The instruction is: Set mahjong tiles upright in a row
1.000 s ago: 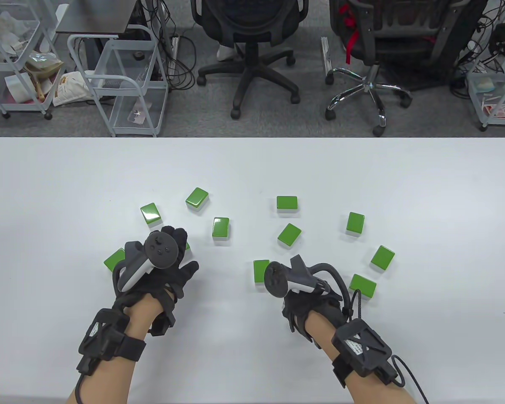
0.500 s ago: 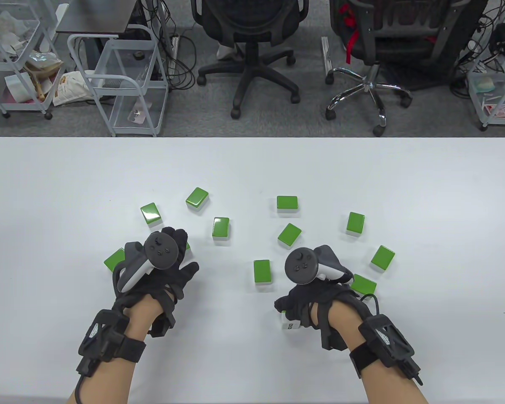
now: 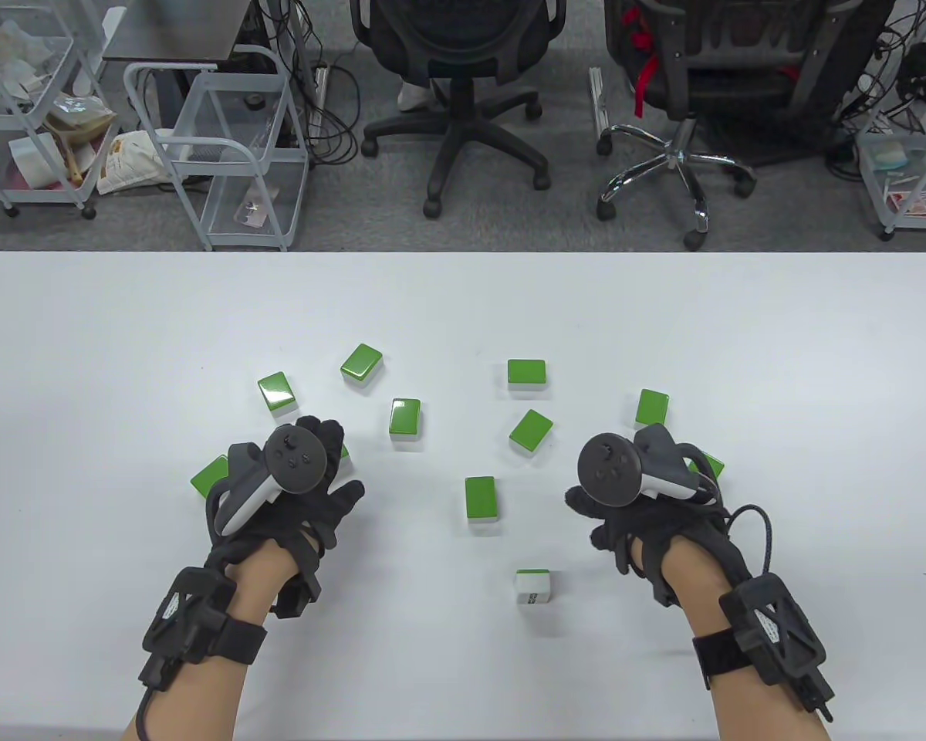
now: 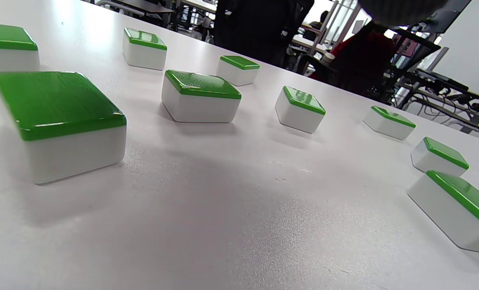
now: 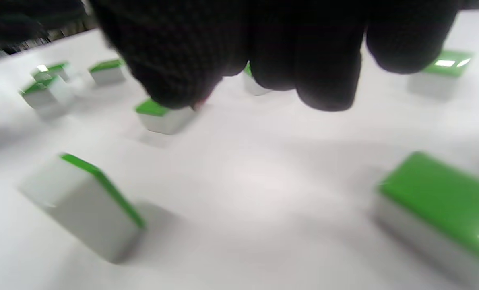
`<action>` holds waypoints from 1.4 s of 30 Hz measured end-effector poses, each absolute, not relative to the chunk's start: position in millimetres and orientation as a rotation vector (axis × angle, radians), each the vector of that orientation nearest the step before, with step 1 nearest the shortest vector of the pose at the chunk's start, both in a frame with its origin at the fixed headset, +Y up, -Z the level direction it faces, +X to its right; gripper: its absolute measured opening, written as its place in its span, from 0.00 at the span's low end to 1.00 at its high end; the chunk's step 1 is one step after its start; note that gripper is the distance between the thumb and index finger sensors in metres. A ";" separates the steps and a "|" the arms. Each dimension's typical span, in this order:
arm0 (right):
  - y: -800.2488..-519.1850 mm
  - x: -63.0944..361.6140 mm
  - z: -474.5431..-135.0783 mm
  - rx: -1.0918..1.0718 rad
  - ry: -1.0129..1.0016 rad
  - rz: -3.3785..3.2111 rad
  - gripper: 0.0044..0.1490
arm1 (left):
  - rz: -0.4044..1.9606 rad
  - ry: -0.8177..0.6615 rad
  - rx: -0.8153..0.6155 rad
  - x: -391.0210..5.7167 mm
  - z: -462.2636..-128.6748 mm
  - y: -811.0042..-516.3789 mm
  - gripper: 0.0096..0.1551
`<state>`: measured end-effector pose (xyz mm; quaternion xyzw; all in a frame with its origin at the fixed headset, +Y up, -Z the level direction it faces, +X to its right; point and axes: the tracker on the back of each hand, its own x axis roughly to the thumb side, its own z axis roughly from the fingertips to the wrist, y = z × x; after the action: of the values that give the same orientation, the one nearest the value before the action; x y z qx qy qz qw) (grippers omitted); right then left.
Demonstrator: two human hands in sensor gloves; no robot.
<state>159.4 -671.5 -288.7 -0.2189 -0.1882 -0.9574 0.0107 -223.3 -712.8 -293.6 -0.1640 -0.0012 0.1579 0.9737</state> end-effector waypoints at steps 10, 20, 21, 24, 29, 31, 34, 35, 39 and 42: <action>-712.9 188.0 -273.6 -0.717 -0.421 -2.554 0.52 | 0.316 -0.002 -0.331 -223.4 -293.5 -712.4 0.49; -743.3 183.1 -276.0 -0.768 -0.376 -2.392 0.56 | 0.326 -0.007 -0.351 -223.8 -294.1 -714.6 0.48; -744.0 184.4 -277.1 -0.757 -0.384 -2.408 0.57 | 0.327 -0.007 -0.349 -224.0 -294.1 -714.4 0.48; -741.9 191.5 -280.5 -0.713 -0.451 -2.558 0.56 | 0.335 -0.003 -0.344 -225.6 -294.7 -713.9 0.48; -726.9 190.2 -278.6 -0.690 -0.732 -2.941 0.55 | 0.334 0.003 -0.344 -226.8 -295.0 -713.9 0.48; -724.4 180.5 -274.4 -0.744 -0.881 -3.032 0.54 | 0.335 0.004 -0.346 -227.0 -294.8 -714.0 0.48; -728.7 163.1 -267.7 -0.815 -1.173 -3.046 0.53 | 0.335 0.004 -0.352 -226.9 -294.4 -714.5 0.48; -731.3 156.7 -265.5 -0.831 -1.289 -3.025 0.53 | 0.338 0.005 -0.353 -227.0 -294.3 -714.5 0.48; -739.6 139.2 -263.2 -0.856 -1.489 -2.942 0.51 | 0.339 0.004 -0.350 -226.9 -294.4 -714.4 0.48; -741.0 136.2 -269.0 -0.839 -1.481 -2.947 0.47 | 0.340 0.001 -0.352 -226.2 -294.1 -714.8 0.48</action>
<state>136.2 -741.0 -269.0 -0.2444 -0.4316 -0.8585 -0.1305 -226.2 -714.8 -294.1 -0.1744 0.0007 0.1685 0.9701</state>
